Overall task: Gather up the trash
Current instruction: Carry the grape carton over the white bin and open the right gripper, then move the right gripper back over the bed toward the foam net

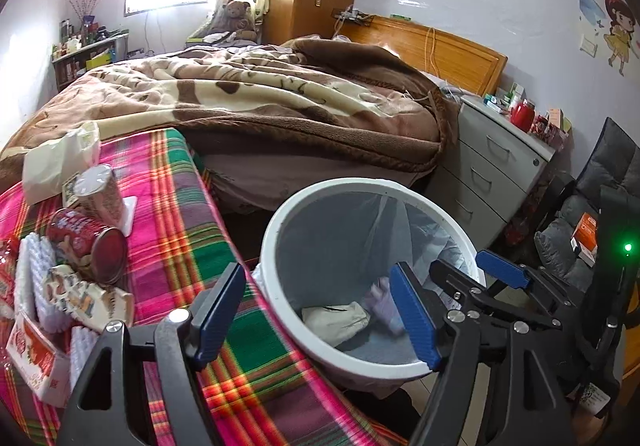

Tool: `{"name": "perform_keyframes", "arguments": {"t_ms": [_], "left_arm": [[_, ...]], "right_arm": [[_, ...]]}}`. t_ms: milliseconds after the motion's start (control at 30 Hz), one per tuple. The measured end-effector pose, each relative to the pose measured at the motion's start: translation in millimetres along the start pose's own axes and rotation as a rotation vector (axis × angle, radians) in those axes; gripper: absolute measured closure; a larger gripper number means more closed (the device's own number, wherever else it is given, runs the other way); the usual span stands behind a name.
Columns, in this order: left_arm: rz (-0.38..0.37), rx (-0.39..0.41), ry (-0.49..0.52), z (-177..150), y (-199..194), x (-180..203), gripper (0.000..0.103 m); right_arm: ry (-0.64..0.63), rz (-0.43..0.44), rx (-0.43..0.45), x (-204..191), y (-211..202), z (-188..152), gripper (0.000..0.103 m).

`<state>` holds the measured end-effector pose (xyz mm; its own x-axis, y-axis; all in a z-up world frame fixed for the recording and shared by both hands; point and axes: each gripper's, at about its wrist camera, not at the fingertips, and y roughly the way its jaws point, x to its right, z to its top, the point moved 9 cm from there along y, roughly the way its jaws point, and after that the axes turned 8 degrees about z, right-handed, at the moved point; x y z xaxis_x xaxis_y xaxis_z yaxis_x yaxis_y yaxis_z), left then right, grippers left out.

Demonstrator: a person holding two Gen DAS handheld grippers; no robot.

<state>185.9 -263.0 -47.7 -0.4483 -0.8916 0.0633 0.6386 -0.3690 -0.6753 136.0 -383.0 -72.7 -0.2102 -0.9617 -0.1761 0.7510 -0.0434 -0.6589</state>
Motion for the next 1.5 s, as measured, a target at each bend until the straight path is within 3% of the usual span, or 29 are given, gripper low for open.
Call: {"name": "perform_keyframes", "arguments": {"t_ms": [167,800,1167,1500], "left_arm": [[0.02,0.026,-0.027,-0.9,-15.8,-18.0,0.025],[0.138,0.103,-0.132,-24.6,-68.3,-113.7,0.022],[0.242,0.108,-0.271,-53.3,-89.6,-199.6,0.021],[0.319,0.087,-0.323,-69.7,-95.7,-255.5,0.018]], "right_arm": [[-0.002,0.018,0.026,-11.7,-7.9,2.7,0.035],[-0.083,0.153,0.066,-102.4,-20.1,-7.9,0.034],[-0.138,0.247,-0.007,-161.1,-3.5,-30.7,0.034],[-0.179,0.332,-0.085,-207.9,11.2,-48.3,0.034]]}}
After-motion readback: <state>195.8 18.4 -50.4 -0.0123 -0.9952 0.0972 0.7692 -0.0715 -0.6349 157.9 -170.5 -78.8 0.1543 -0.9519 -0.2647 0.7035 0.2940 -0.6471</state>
